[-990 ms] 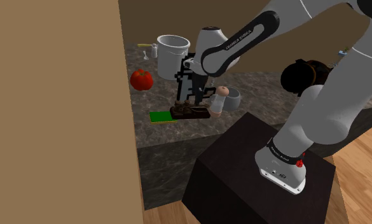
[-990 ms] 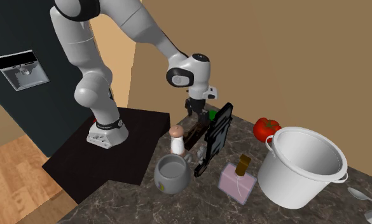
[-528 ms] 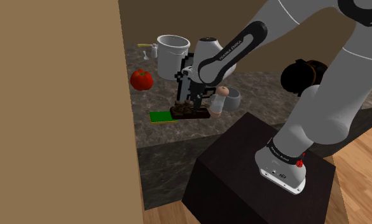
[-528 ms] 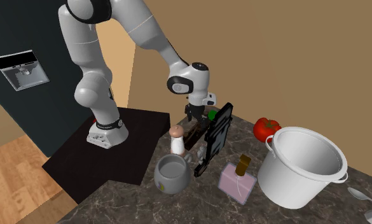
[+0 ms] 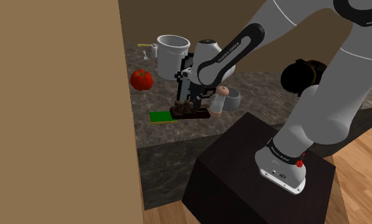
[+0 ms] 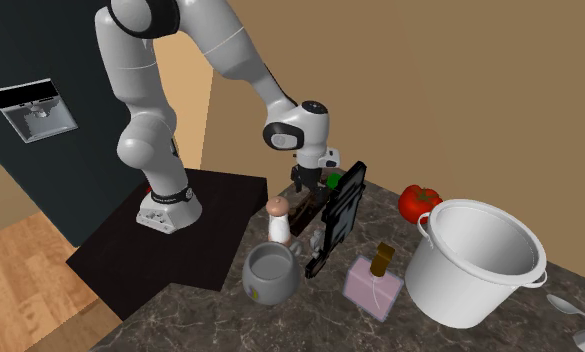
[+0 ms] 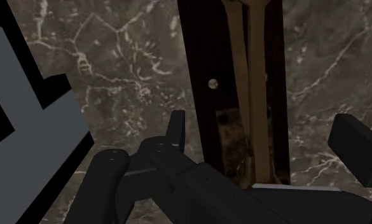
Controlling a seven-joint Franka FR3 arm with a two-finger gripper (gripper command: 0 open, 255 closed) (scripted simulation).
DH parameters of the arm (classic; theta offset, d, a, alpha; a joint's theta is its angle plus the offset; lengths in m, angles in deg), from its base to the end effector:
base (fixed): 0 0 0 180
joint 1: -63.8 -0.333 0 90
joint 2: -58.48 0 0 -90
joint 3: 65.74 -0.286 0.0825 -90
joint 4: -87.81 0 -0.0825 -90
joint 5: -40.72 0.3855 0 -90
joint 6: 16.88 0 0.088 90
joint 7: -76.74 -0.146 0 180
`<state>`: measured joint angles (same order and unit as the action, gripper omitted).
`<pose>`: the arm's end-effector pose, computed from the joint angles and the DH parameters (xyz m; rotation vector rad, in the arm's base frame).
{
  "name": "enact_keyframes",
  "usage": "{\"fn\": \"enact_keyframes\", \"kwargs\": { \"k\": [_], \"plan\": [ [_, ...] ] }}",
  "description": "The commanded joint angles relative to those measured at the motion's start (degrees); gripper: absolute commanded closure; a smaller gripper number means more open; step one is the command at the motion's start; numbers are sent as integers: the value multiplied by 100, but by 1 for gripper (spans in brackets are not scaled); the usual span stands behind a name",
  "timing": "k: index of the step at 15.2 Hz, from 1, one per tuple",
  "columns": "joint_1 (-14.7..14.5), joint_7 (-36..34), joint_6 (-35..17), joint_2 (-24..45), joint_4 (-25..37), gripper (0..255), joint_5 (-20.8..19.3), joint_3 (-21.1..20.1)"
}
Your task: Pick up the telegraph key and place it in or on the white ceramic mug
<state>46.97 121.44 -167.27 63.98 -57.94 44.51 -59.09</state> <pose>0.4464 0.0782 0.1645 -2.8065 -1.3566 0.0111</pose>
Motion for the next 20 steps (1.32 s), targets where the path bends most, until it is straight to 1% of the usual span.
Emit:
{"fn": "enact_keyframes", "kwargs": {
  "k": [1, 10, 20],
  "plan": [
    [0, 0, 0, 0, 0, 255, 0, 0],
    [0, 0, -2, 1, -1, 255, 0, 0],
    [1, -170, 835, -750, 94, 255, -218, 31]
  ]
}}
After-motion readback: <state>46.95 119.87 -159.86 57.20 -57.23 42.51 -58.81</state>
